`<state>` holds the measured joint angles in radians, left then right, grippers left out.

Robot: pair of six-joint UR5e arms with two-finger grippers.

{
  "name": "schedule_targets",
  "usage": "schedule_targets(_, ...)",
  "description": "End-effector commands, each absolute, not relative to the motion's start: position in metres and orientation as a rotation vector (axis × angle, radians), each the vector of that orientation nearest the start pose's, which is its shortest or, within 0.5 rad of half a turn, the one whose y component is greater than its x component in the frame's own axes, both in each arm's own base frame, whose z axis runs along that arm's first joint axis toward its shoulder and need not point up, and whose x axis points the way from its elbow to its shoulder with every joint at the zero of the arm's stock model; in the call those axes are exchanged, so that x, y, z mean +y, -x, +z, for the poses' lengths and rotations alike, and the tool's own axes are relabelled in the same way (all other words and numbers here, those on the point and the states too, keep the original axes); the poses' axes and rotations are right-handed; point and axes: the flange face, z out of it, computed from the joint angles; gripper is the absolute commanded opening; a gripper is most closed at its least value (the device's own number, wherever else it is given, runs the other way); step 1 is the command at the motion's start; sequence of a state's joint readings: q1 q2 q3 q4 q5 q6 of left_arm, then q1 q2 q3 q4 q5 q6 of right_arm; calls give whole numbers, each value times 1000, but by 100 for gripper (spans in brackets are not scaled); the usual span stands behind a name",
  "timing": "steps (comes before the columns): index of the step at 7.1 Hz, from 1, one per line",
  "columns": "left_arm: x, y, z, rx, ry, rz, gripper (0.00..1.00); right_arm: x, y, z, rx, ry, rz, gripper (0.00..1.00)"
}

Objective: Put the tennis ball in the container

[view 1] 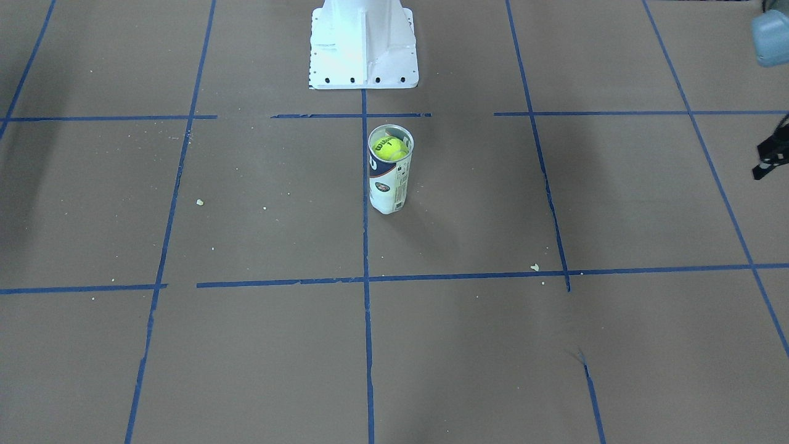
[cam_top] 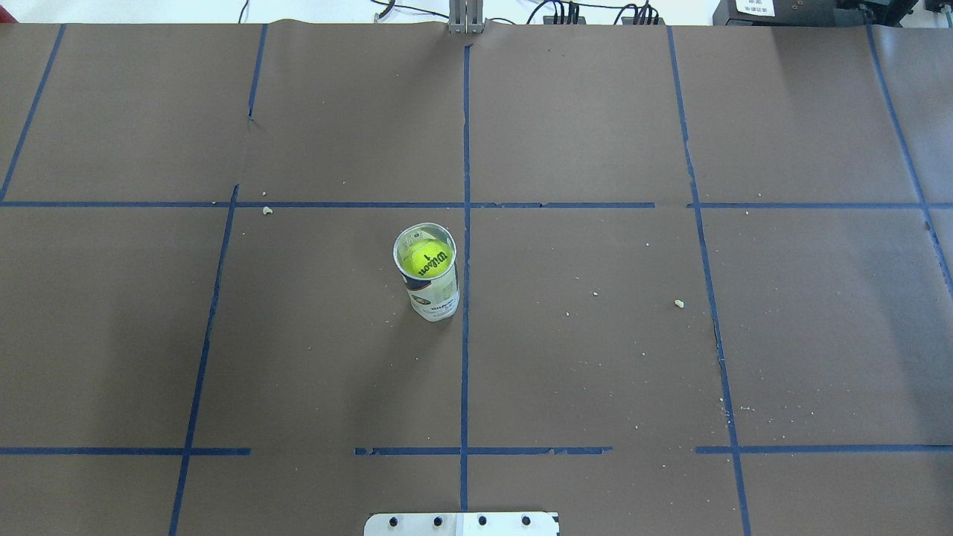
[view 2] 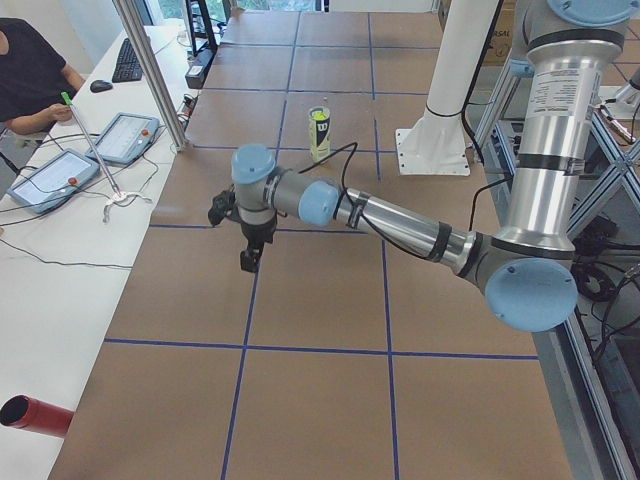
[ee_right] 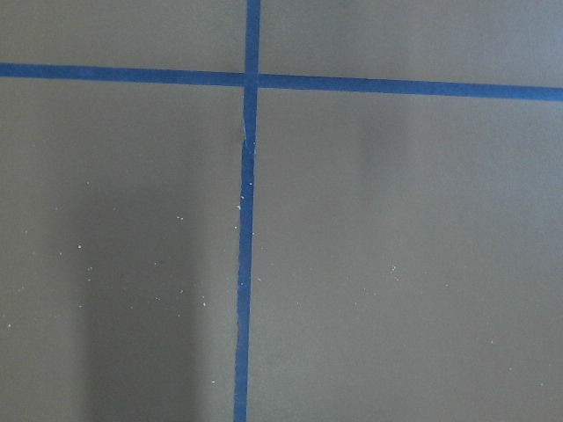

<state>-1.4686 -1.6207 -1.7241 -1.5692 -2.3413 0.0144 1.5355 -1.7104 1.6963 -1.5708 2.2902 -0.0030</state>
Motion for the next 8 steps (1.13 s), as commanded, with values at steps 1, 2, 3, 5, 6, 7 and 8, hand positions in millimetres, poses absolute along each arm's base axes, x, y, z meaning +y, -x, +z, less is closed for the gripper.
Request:
schedule_targets(1, -490, 67, 634, 789, -98, 145, 100, -434, -52, 665, -719, 25, -32, 100)
schedule_targets(2, -480, 69, 644, 791, -82, 134, 100, -434, -52, 665, -719, 25, -32, 100)
schedule_targets(3, -478, 69, 647, 790, -73, 128, 100, -434, -52, 665, -719, 25, -32, 100)
schedule_targets(5, -466, 68, 658, 790, -52, 121, 100, -434, -52, 665, -719, 25, -32, 100)
schedule_targets(6, -466, 68, 658, 791, -50, 120, 100, -434, -52, 665, -719, 25, -32, 100)
schedule_targets(7, -466, 68, 658, 791, -50, 120, 100, -434, -52, 665, -719, 25, -32, 100)
schedule_targets(8, -466, 68, 658, 792, -50, 120, 100, -434, -52, 665, -719, 25, -32, 100)
